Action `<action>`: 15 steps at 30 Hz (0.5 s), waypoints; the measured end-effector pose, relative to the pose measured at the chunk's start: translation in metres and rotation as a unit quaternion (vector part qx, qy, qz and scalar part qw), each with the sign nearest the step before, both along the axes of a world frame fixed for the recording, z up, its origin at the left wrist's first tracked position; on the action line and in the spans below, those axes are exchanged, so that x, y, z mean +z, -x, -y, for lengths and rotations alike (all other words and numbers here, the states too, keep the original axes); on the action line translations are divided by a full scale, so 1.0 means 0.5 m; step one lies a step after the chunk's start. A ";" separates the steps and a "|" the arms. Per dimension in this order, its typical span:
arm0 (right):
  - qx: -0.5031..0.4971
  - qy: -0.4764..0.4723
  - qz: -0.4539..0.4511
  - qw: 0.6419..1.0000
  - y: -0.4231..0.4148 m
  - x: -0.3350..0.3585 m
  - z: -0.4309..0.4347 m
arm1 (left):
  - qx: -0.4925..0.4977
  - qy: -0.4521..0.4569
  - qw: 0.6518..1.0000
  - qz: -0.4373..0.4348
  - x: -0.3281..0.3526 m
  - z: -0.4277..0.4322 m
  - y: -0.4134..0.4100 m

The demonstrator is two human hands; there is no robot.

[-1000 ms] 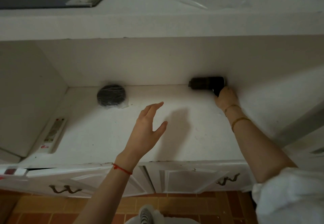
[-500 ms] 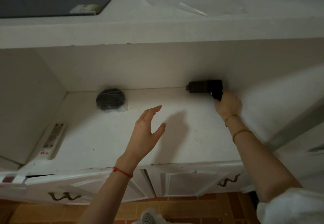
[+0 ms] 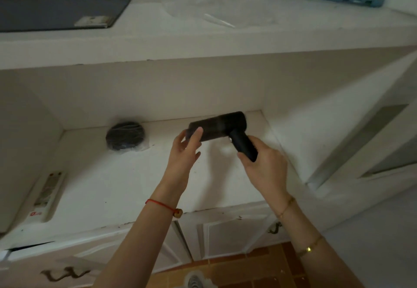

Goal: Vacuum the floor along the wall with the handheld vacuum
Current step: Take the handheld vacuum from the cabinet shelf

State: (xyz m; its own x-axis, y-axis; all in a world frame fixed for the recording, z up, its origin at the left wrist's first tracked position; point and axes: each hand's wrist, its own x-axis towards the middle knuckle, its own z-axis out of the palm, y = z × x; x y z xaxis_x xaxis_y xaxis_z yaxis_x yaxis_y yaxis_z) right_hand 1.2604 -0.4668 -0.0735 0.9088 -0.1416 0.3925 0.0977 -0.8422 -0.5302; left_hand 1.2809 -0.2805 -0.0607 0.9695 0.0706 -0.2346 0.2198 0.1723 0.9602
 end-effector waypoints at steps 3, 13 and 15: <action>-0.001 -0.004 0.016 1.000 0.047 0.007 -0.026 | 0.033 0.044 0.998 0.007 0.012 -0.001 0.013; 0.047 -0.300 -0.097 0.948 0.089 0.049 -0.037 | 0.046 0.107 0.992 0.043 0.057 -0.025 0.062; 0.085 -0.407 -0.163 0.895 0.088 0.079 -0.033 | 0.035 0.125 0.991 0.043 0.069 -0.031 0.069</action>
State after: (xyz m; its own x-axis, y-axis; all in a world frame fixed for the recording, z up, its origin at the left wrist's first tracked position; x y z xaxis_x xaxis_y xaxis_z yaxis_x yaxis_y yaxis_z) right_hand 1.2166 -0.4502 -0.0342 0.9918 -0.1082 -0.0678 -0.0838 -0.1517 -0.9849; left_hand 1.2464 -0.2648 -0.0262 0.9814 0.0882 -0.1705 0.1185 0.4199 0.8998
